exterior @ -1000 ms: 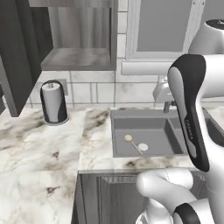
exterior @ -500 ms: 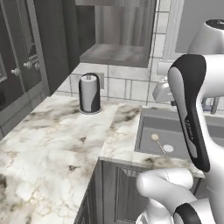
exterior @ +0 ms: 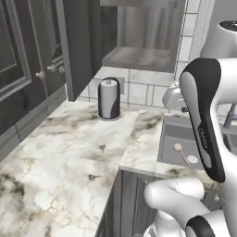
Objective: Pick up the dish brush and dish brush from the sink, and place them back in the cabinet, and close the cabinet door.
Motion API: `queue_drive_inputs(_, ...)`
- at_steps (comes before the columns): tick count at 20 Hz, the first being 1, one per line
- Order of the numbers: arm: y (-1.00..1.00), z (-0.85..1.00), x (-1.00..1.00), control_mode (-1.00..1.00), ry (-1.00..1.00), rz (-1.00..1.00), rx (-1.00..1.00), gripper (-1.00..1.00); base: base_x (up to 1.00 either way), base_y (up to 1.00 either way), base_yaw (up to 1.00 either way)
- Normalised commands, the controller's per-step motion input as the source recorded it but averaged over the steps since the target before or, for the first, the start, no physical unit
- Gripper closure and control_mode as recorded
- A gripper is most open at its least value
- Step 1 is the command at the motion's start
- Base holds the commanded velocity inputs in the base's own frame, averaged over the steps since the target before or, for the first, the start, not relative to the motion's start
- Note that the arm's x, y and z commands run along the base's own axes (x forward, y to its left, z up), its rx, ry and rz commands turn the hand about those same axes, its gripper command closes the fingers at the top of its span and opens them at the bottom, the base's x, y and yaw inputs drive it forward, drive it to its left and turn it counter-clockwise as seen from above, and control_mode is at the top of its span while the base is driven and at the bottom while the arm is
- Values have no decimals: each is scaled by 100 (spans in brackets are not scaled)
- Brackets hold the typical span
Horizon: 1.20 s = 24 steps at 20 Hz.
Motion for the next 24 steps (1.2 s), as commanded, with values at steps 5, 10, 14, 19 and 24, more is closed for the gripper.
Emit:
queue_drive_inputs(5,0,0,0,100,0,0,0,100,31,60,0)
queue_drive_inputs(10,0,0,0,100,0,0,0,100,32,29,0)
queue_drive_inputs(14,0,0,0,100,0,0,0,100,46,0,0)
queue_drive_inputs(19,0,0,0,100,0,0,0,100,53,0,0)
queue_drive_inputs(24,0,0,0,100,0,0,0,100,55,0,0)
